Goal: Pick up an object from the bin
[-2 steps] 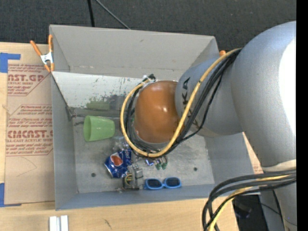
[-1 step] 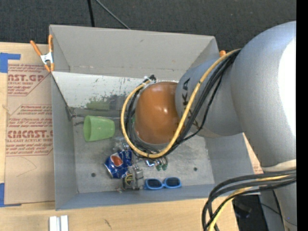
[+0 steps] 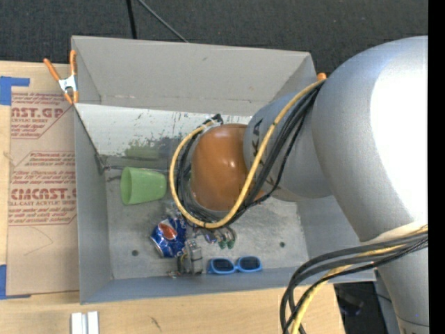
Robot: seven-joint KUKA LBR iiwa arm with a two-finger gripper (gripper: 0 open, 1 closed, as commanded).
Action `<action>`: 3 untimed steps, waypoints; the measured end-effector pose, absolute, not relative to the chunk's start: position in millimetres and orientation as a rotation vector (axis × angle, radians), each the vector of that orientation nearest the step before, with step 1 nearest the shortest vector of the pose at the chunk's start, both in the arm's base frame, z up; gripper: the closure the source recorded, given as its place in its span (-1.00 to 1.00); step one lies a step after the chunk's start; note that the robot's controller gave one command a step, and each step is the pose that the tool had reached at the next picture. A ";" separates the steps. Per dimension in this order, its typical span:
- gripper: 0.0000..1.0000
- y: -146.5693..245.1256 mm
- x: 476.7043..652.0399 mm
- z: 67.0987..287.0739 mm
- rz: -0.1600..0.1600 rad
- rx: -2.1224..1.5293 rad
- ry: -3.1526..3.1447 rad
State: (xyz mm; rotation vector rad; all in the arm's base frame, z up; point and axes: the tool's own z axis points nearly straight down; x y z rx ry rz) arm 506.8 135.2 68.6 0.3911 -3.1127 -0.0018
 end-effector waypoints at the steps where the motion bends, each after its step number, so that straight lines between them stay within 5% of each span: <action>1: -1.00 135.8 506.6 68.6 -0.004 0.391 -3.112; 2: 1.00 135.5 508.0 72.4 -0.002 0.391 -3.109; 3: 1.00 136.0 509.1 110.9 -0.002 0.392 -3.122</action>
Offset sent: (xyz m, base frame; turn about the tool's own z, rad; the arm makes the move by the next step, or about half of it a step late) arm 0.0000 0.0000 0.0000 0.0000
